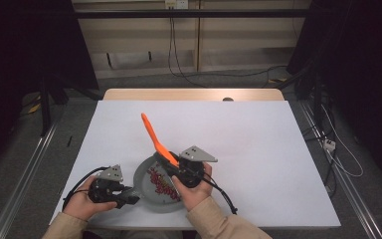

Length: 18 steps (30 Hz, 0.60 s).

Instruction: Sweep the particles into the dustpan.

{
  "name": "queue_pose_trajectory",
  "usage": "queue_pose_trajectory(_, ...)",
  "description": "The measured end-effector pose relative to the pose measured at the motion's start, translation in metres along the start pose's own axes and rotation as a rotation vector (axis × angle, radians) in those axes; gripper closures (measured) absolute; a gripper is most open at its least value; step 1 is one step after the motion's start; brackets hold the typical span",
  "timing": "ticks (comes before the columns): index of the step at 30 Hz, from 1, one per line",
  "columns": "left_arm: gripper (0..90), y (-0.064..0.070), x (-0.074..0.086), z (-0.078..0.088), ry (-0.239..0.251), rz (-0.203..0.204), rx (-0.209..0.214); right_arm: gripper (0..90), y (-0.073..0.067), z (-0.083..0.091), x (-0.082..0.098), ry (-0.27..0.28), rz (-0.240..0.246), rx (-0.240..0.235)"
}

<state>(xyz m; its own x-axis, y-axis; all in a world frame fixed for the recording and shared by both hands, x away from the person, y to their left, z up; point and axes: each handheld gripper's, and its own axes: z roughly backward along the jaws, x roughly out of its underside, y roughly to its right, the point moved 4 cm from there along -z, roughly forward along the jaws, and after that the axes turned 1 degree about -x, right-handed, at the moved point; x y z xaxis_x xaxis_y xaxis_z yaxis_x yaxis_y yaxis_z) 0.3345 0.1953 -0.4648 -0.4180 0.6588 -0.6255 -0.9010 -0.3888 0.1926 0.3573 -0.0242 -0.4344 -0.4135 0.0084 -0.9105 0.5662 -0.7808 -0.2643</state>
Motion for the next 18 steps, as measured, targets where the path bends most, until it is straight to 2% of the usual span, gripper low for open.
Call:
queue_pose_trajectory(1,62.7,0.0,0.0,0.0,-0.004,-0.002,-0.013,70.4,0.005,0.004,-0.002,0.003,0.007,0.008)
queue_pose_trajectory(6,62.7,0.001,0.0,0.001,-0.006,-0.004,-0.014,70.4,0.032,0.022,-0.002,-0.001,0.025,0.067)
queue_pose_trajectory(7,62.7,0.002,0.0,0.001,-0.001,-0.003,0.002,70.4,0.038,0.025,0.001,-0.007,0.022,0.082)
queue_pose_trajectory(9,62.7,0.003,0.001,0.002,-0.009,-0.008,-0.012,70.4,0.05,0.029,0.008,-0.015,0.007,0.111)
queue_pose_trajectory(12,62.7,0.004,0.002,0.003,-0.001,-0.009,0.01,70.4,0.064,0.035,0.014,-0.028,-0.007,0.144)
queue_pose_trajectory(13,62.7,0.004,0.002,0.004,-0.005,-0.019,0.011,70.4,0.067,0.036,0.015,-0.03,0.006,0.156)
queue_pose_trajectory(16,62.7,0.006,0.003,0.005,-0.002,-0.013,0.021,70.4,0.072,0.036,0.016,-0.05,0.076,0.197)
queue_pose_trajectory(18,62.7,0.007,0.004,0.005,-0.005,-0.011,0.019,70.4,0.073,0.034,0.018,-0.062,0.094,0.217)
